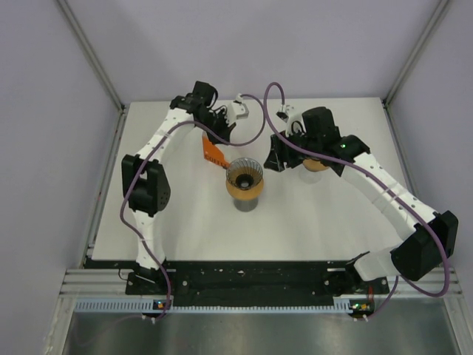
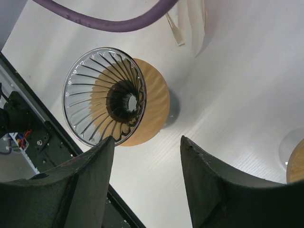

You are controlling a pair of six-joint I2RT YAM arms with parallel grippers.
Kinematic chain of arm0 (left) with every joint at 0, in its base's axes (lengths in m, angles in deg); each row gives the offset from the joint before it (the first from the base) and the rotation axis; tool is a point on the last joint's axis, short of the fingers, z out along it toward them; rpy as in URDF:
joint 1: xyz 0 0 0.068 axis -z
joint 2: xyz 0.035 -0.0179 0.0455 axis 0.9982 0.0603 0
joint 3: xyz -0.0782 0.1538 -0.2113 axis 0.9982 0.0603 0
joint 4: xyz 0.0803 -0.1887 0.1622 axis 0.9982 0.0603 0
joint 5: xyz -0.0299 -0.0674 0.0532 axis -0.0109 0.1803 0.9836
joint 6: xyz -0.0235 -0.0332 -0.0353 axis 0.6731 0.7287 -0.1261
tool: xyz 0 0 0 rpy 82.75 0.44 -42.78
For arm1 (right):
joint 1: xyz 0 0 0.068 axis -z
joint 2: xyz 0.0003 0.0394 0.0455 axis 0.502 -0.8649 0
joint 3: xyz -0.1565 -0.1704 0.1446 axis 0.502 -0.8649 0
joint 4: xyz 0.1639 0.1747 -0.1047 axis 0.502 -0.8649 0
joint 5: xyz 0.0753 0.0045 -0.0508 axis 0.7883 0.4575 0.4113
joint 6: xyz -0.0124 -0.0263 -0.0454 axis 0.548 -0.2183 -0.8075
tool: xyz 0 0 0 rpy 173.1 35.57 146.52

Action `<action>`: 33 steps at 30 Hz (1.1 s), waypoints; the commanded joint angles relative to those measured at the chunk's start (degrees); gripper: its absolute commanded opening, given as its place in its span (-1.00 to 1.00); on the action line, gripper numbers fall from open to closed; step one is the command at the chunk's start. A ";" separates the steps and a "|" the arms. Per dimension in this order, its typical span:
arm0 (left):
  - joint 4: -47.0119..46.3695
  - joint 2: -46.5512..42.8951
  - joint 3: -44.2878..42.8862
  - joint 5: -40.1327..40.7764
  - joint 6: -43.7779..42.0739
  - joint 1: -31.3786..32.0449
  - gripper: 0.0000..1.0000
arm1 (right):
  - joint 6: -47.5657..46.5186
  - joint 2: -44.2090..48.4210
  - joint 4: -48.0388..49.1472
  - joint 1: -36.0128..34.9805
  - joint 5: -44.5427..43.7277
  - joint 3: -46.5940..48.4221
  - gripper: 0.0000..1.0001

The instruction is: Place the coffee filter in the dripper

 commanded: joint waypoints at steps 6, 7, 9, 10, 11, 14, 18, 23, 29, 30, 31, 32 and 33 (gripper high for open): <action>-2.02 -6.47 0.00 1.18 1.99 -0.48 -1.00 | -0.97 0.14 0.13 0.27 1.02 0.46 0.16; -2.28 -6.82 -0.09 1.01 2.34 -0.57 -1.00 | -0.98 0.23 0.04 0.18 1.02 0.46 0.16; -2.72 -7.52 -0.35 0.48 2.96 -0.92 -1.00 | -0.89 0.14 -0.04 0.27 1.02 0.55 0.16; -2.99 -7.96 -0.44 0.31 3.48 -1.01 -1.00 | -0.98 0.31 -0.05 0.27 1.02 0.64 0.16; -2.99 -8.05 -0.70 0.22 4.01 -1.10 -1.00 | -0.89 0.23 -0.05 0.35 1.02 0.64 0.16; -2.82 -8.93 -1.75 -0.05 5.42 -1.18 -1.00 | -0.89 0.31 -0.05 0.18 1.02 0.81 0.16; -1.23 -9.90 -3.16 -0.48 5.60 -1.19 -1.00 | -1.06 0.58 -0.05 0.27 0.94 0.64 0.17; -1.32 -10.34 -2.81 -0.49 5.51 -1.27 -1.00 | -0.89 0.84 -0.05 0.27 1.02 0.46 0.17; -1.23 -11.22 -3.16 -0.92 5.95 -1.27 -1.00 | -1.06 1.37 -0.05 0.27 0.76 0.38 0.17; -1.32 -11.48 -3.34 -0.93 6.12 -1.27 -1.00 | -0.98 1.37 -0.05 0.27 0.76 0.38 0.17; -1.32 -11.83 -3.69 -0.84 6.47 -1.27 -1.00 | -0.98 1.37 -0.05 0.27 0.76 0.38 0.17; -1.23 -12.27 -3.78 -0.92 6.57 -1.27 -1.00 | -0.98 1.46 -0.05 0.27 0.67 0.38 0.17; -1.49 -12.62 -3.78 -1.01 6.57 -1.27 -1.00 | -0.98 1.37 -0.05 0.27 0.67 0.38 0.17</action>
